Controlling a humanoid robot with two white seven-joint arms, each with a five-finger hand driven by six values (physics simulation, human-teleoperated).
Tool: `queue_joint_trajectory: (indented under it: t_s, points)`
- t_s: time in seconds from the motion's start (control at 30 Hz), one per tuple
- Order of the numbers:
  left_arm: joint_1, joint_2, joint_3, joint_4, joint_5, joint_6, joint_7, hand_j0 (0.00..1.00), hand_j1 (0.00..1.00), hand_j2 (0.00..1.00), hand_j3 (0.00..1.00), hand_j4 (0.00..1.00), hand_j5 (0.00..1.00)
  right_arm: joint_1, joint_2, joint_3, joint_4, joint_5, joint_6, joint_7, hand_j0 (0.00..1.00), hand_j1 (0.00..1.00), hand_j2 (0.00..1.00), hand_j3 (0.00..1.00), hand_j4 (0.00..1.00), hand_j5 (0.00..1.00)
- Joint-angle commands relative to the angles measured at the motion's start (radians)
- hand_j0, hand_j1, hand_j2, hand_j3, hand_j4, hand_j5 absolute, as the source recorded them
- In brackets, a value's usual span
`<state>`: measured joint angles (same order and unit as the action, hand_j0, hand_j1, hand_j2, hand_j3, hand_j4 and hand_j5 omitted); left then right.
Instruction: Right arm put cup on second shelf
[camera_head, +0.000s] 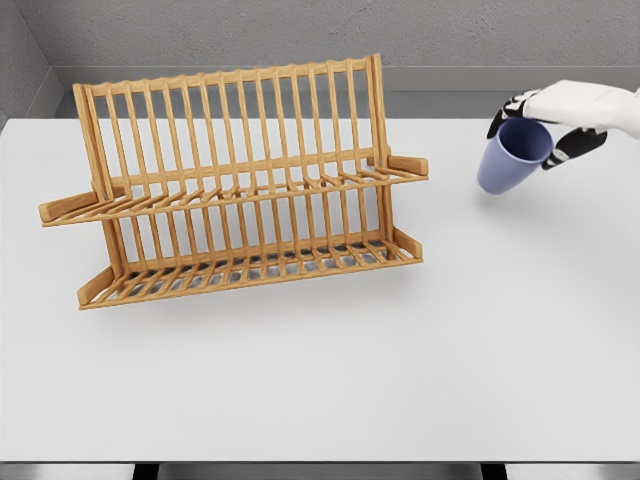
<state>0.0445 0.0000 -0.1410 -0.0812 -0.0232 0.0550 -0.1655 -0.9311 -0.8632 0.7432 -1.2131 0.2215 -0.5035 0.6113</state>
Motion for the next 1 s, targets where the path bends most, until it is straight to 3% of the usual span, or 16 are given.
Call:
queue_joint_trajectory:
  t_s: [0.0, 0.33, 0.77, 0.97]
  points:
    - [0.000, 0.000, 0.000, 0.000, 0.000, 0.000, 0.000, 1.00, 1.00, 1.00, 1.00, 1.00, 1.00, -0.002, 0.004, -0.013, 0.000, -0.005, 0.002, 0.000, 0.63, 0.63, 0.63, 0.63, 0.63, 0.63]
    - [0.000, 0.000, 0.000, 0.000, 0.000, -0.001, 0.000, 1.00, 1.00, 1.00, 1.00, 1.00, 1.00, -0.005, 0.018, -0.081, -0.003, -0.007, -0.009, 0.000, 0.63, 0.63, 0.63, 0.63, 0.63, 0.63]
    - [0.000, 0.000, 0.000, 0.001, 0.000, 0.000, 0.000, 1.00, 1.00, 1.00, 1.00, 1.00, 1.00, -0.028, 0.042, -0.116, -0.077, -0.007, -0.012, 0.000, 0.63, 0.63, 0.63, 0.63, 0.63, 0.63]
    - [0.000, 0.000, 0.000, 0.001, 0.000, 0.000, 0.000, 1.00, 1.00, 1.00, 1.00, 1.00, 1.00, -0.029, 0.052, -0.122, -0.146, -0.007, -0.010, 0.000, 0.62, 0.62, 0.62, 0.62, 0.62, 0.62]
